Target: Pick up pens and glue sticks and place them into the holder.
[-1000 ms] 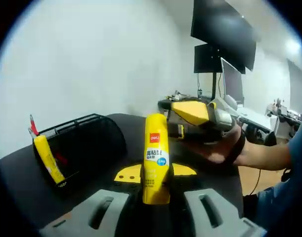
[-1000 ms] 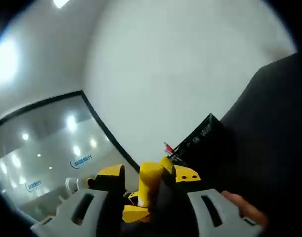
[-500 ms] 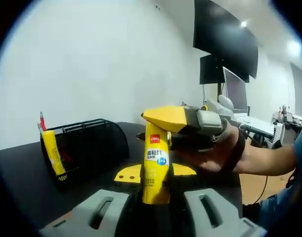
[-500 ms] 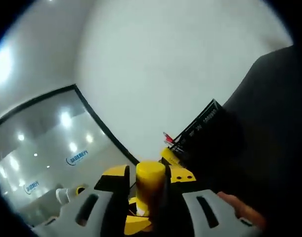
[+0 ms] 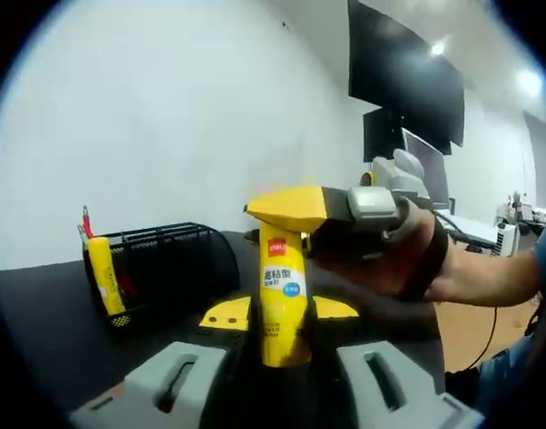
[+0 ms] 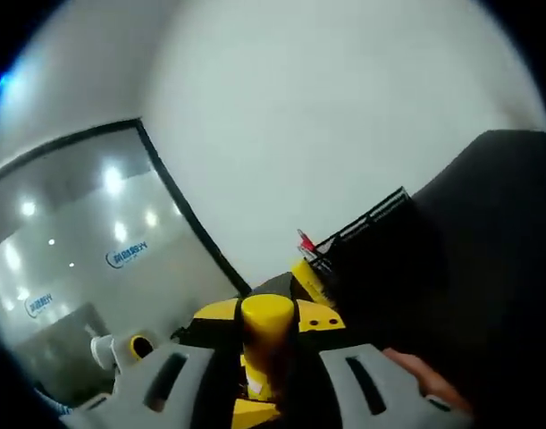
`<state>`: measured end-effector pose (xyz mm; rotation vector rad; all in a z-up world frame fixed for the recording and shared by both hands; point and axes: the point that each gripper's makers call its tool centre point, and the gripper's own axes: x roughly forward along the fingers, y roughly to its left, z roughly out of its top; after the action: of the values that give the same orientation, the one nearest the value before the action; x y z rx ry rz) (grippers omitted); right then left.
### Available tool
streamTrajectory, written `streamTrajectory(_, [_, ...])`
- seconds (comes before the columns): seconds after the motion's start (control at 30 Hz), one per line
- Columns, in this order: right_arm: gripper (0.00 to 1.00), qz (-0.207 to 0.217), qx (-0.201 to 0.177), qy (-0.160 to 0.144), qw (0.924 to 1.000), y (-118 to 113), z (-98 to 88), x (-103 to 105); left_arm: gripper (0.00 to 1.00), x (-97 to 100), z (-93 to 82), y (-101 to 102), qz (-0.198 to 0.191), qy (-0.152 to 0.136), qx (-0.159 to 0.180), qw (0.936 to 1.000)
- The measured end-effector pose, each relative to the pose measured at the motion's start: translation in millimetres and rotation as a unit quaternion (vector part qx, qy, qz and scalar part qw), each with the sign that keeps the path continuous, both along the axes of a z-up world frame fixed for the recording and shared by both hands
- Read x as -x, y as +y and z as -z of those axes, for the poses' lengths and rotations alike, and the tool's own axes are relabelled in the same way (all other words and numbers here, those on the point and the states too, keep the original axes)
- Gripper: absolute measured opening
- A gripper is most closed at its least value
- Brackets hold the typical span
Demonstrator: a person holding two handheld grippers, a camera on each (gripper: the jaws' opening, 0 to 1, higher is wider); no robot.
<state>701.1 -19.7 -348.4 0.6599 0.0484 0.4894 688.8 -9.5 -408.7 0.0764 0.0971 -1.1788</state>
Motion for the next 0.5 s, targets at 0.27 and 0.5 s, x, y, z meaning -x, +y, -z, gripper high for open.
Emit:
streamTrajectory(0.27, [0.19, 0.011, 0.085, -0.030, 0.9959, 2.4, -19.2, -22.0, 0.42, -13.3, 18.2, 42.1, -0.031, 0.006, -0.002, 0.9995])
streamTrajectory(0.5, [0.19, 0.019, 0.152, -0.048, 0.9870, 7.6, -25.8, -48.5, 0.61, -27.6, 38.9, 76.8, -0.067, 0.017, 0.004, 0.9976])
